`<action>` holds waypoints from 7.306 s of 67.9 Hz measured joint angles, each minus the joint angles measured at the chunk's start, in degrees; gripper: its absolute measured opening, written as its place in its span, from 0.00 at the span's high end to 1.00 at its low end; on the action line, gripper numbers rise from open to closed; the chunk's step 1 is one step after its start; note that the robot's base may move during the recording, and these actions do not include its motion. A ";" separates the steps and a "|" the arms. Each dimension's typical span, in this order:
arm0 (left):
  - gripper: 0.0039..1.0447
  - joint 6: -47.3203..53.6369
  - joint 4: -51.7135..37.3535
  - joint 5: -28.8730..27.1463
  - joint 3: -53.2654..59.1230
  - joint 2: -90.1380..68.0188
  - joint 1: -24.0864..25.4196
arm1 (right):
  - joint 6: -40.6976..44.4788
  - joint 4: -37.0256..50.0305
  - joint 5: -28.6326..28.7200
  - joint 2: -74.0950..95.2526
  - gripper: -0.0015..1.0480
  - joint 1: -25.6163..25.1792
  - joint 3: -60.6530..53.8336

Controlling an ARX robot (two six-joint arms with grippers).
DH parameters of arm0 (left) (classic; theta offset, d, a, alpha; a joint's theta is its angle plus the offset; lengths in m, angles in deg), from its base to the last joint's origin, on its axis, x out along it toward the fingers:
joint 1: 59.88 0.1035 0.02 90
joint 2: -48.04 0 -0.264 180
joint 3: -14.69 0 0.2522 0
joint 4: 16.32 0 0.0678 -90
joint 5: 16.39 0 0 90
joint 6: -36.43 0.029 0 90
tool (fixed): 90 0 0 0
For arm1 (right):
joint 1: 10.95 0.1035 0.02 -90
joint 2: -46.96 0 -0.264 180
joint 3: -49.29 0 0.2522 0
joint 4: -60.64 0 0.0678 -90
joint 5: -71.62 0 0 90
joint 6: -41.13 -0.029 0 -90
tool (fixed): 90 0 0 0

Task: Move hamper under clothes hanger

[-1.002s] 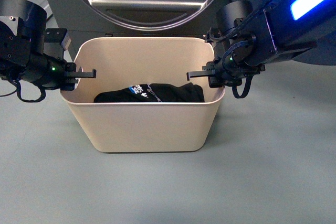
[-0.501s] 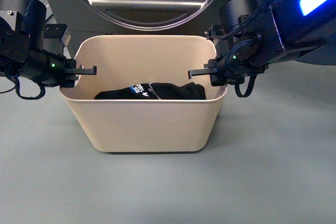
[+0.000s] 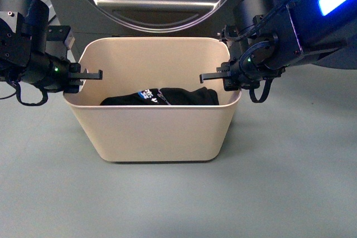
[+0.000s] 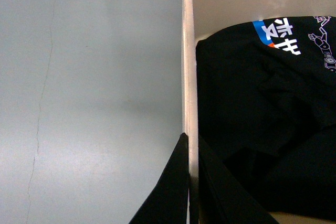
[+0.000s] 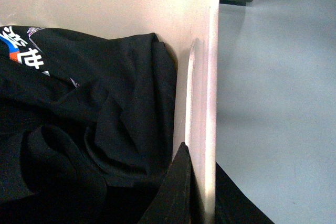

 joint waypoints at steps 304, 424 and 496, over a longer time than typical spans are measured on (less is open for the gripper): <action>0.46 2.58 -35.78 7.10 32.02 5.25 1.79 | -22.16 33.79 -14.88 -5.14 0.55 6.32 -33.03; 0.97 -2.32 -24.33 3.28 70.23 92.85 -0.33 | 5.09 48.33 -3.74 -88.06 0.98 -5.53 -87.36; 0.97 -2.14 -1.05 3.26 75.58 123.16 -0.33 | 5.11 13.35 6.12 -128.43 0.98 -15.74 -92.50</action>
